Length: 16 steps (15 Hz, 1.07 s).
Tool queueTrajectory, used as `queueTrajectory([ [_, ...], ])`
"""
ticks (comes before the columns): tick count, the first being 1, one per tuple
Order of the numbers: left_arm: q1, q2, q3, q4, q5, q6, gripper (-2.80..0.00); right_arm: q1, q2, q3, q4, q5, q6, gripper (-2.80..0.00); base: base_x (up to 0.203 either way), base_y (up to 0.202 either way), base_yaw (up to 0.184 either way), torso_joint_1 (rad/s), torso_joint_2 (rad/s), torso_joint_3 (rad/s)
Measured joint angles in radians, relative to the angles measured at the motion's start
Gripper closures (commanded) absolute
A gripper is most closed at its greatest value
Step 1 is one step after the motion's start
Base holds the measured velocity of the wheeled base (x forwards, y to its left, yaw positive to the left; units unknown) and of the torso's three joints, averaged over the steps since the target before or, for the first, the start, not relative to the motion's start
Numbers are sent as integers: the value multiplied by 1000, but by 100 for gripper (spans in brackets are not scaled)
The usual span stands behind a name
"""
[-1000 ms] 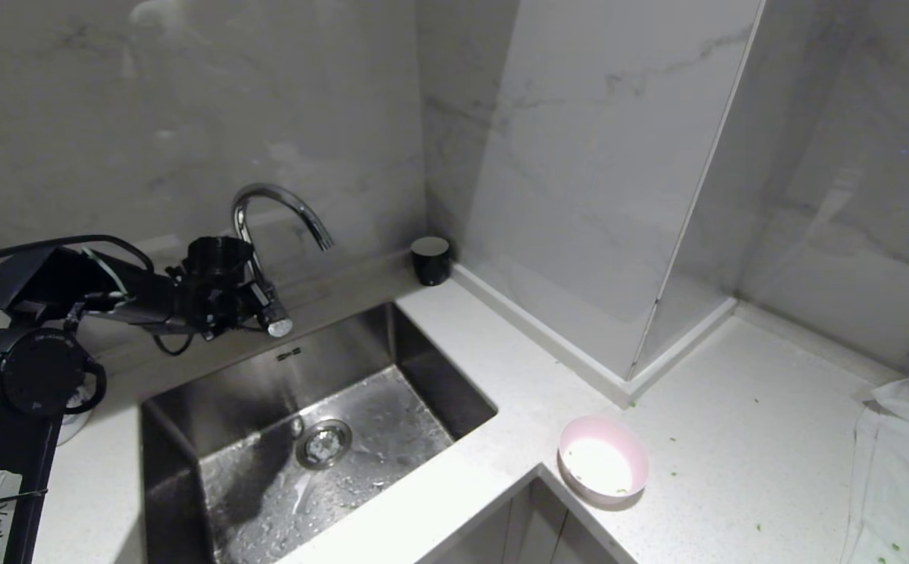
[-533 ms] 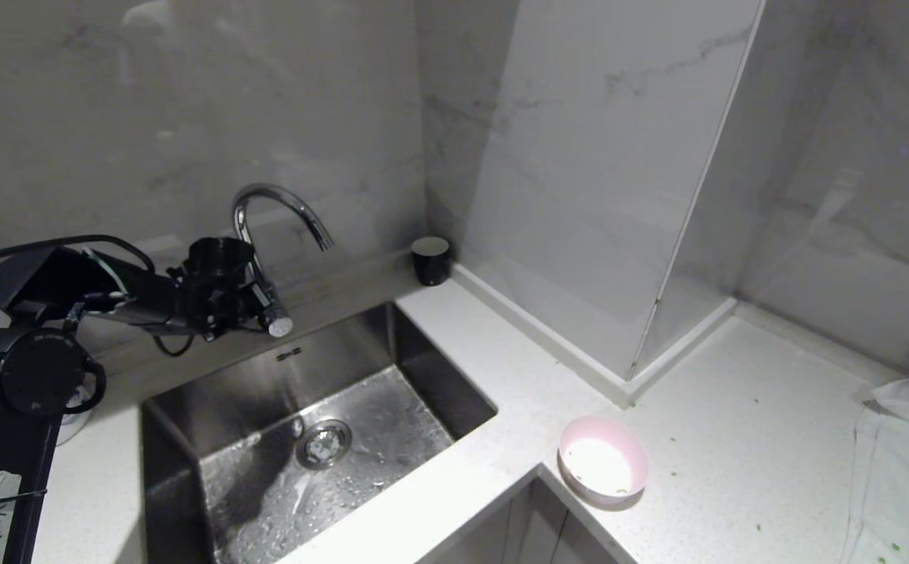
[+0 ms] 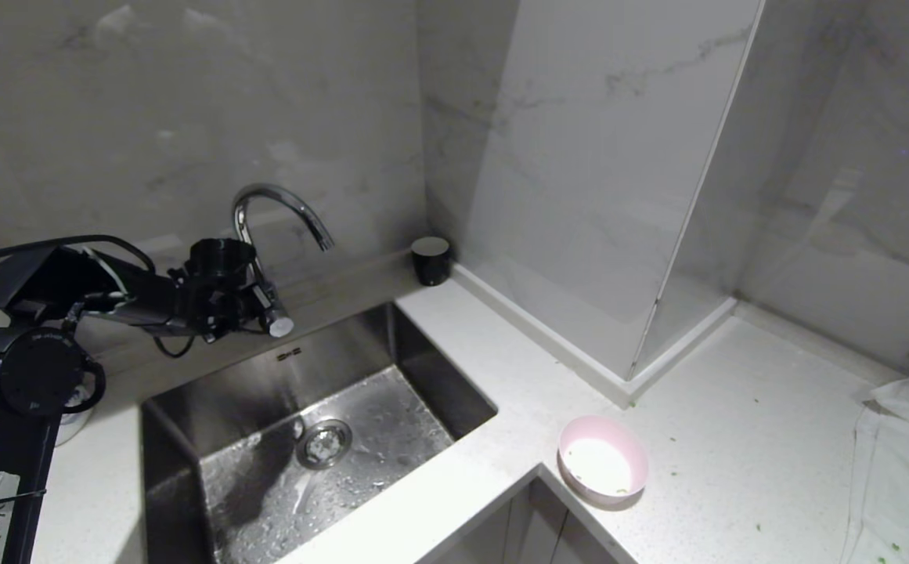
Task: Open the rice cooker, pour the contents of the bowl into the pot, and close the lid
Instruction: Turn on the tap
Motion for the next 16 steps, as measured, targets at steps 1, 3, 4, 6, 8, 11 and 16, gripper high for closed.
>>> queueTrajectory([
  [1, -1, -2, 5, 0, 0, 0, 0, 0, 0, 0, 0, 0, 0, 0, 0, 0, 0, 0, 0, 0],
  [3, -2, -4, 10, 0, -1, 0, 0, 0, 0, 0, 0, 0, 0, 0, 0, 0, 0, 0, 0, 0],
  [4, -2, -4, 11, 1, -1, 0, 0, 0, 0, 0, 0, 0, 0, 0, 0, 0, 0, 0, 0, 0],
  [6, -2, -4, 11, 0, -2, -1, 0, 0, 0, 0, 0, 0, 0, 0, 0, 0, 0, 0, 0, 0],
  [8, -1, -3, 7, 2, -1, 0, 0, 0, 0, 0, 0, 0, 0, 0, 0, 0, 0, 0, 0, 0],
  [11, 7, 1, -2, 4, -1, 5, 0, 0, 0, 0, 0, 0, 0, 0, 0, 0, 0, 0, 0, 0],
  [16, 9, 4, -5, 7, 2, 6, -280, 0, 0, 0, 0, 0, 0, 0, 0, 0, 0, 0, 0, 0],
])
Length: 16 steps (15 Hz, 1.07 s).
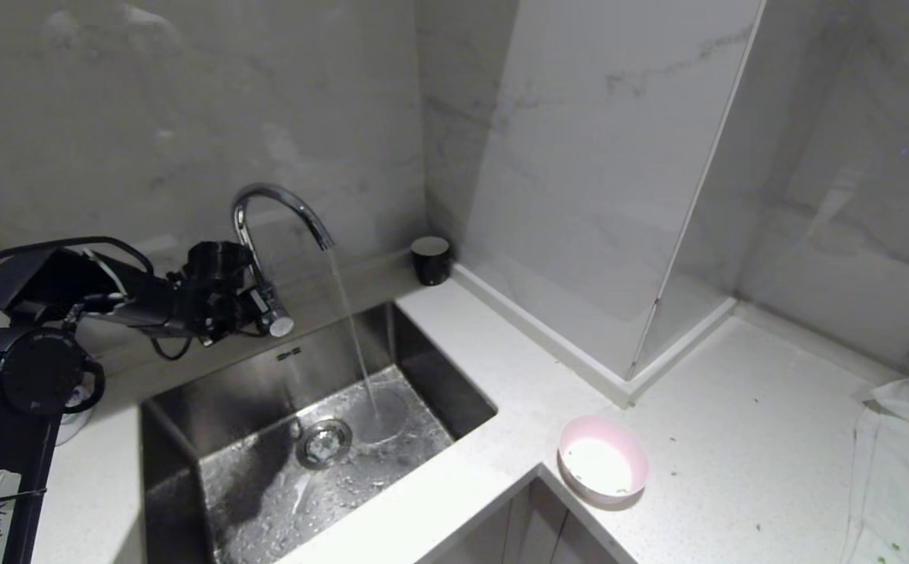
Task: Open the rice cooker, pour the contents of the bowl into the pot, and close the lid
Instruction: Turn on the tap
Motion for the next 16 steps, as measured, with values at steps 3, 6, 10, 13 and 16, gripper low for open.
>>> queueTrajectory([
  [3, -2, -1, -5, -2, -3, -4, -280, 0, 0, 0, 0, 0, 0, 0, 0, 0, 0, 0, 0, 0],
  [6, -5, -6, -7, -7, -3, -7, -280, 0, 0, 0, 0, 0, 0, 0, 0, 0, 0, 0, 0, 0],
  [10, -7, -31, 16, -7, -3, -31, -280, 0, 0, 0, 0, 0, 0, 0, 0, 0, 0, 0, 0, 0],
  [13, -21, -70, 78, -8, -6, -45, -280, 0, 0, 0, 0, 0, 0, 0, 0, 0, 0, 0, 0, 0],
  [16, -37, -117, 132, -8, -10, -61, -280, 0, 0, 0, 1, 0, 0, 0, 0, 0, 0, 0, 0, 0],
])
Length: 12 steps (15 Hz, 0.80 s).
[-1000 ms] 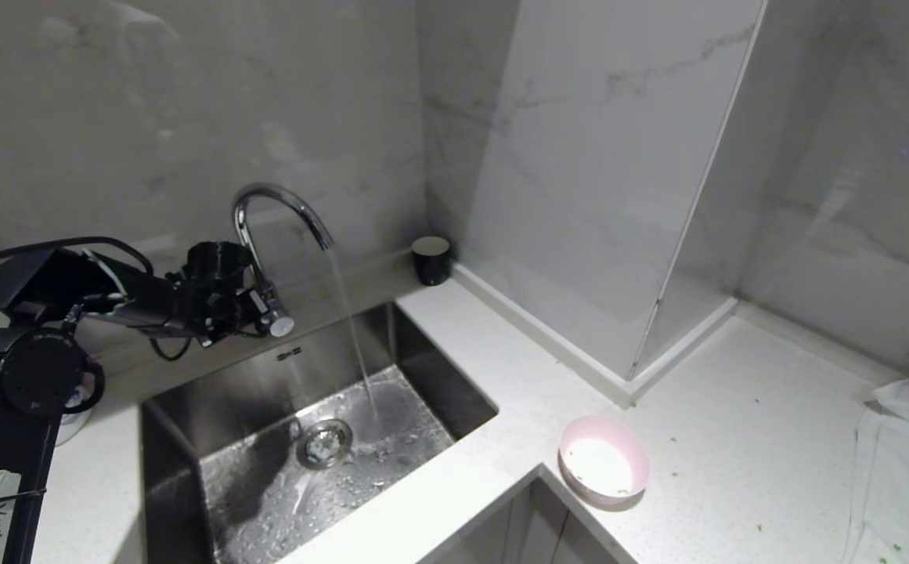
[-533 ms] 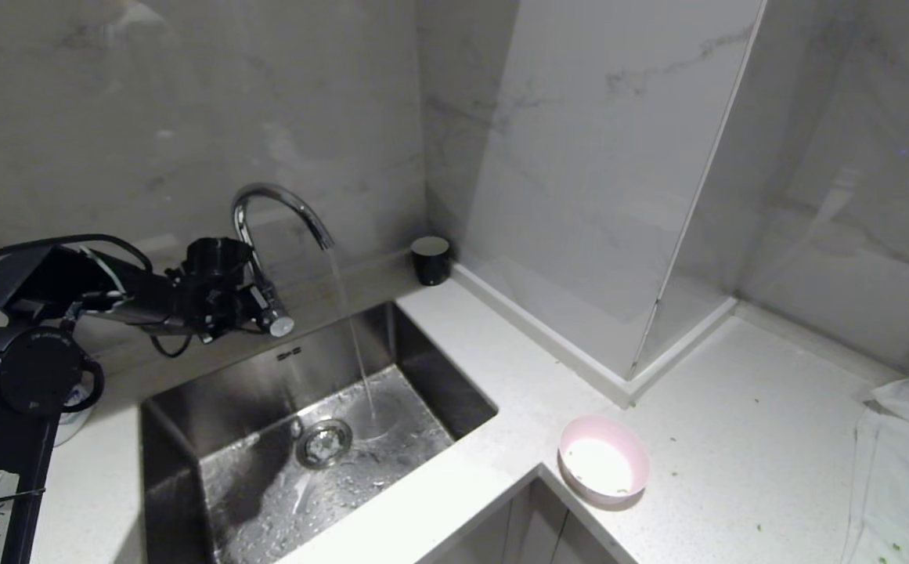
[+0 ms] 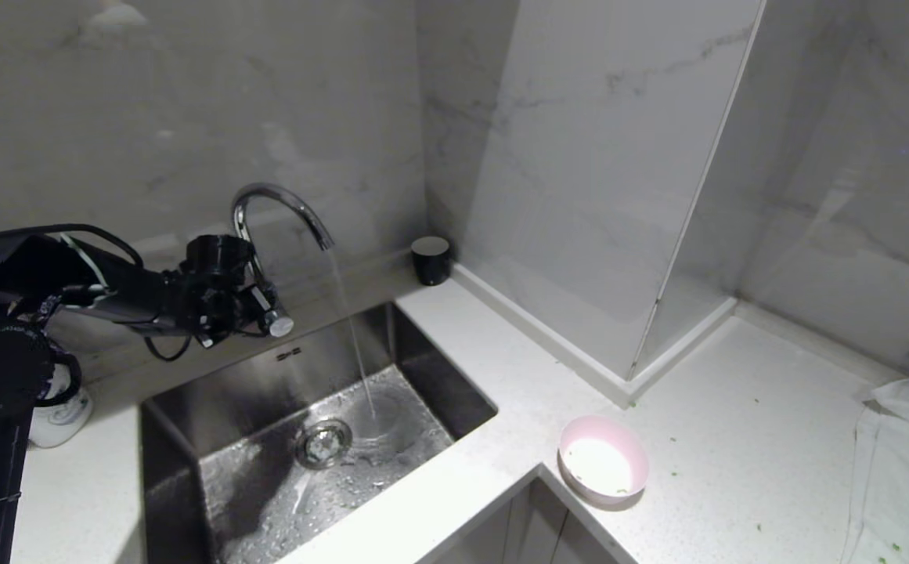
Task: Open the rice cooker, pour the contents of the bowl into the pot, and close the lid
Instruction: Turn on the tap
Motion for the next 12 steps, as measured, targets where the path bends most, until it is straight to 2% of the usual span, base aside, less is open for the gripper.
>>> queueTrajectory([
  [8, -55, -145, 172, -4, -7, -23, -280, 0, 0, 0, -1, 0, 0, 0, 0, 0, 0, 0, 0, 0],
  [12, -108, -202, 226, -2, -6, -26, -280, 0, 0, 0, -1, 0, 0, 0, 0, 0, 0, 0, 0, 0],
])
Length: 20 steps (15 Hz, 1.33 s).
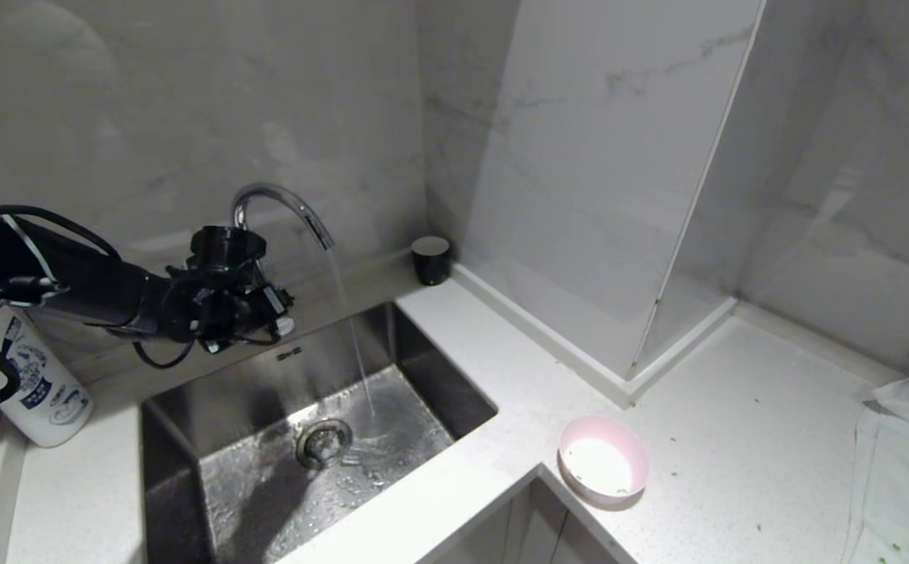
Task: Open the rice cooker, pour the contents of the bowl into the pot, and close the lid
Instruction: Turn on the tap, then pick up the bowl on the table
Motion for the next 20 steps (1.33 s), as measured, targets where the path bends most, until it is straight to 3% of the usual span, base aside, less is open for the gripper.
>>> queueTrajectory([
  [8, -52, -30, 87, 10, 1, -11, -280, 0, 0, 0, 0, 0, 0, 0, 0, 0, 0, 0, 0, 0],
  [13, -172, -70, 124, 113, -8, -11, -280, 0, 0, 0, 0, 0, 0, 0, 0, 0, 0, 0, 0, 0],
  [17, -282, -93, 65, 266, -106, -35, -280, 0, 0, 0, 0, 0, 0, 0, 0, 0, 0, 0, 0, 0],
  [20, -360, -86, -36, 367, -226, -43, -280, 0, 0, 0, 0, 0, 0, 0, 0, 0, 0, 0, 0, 0],
])
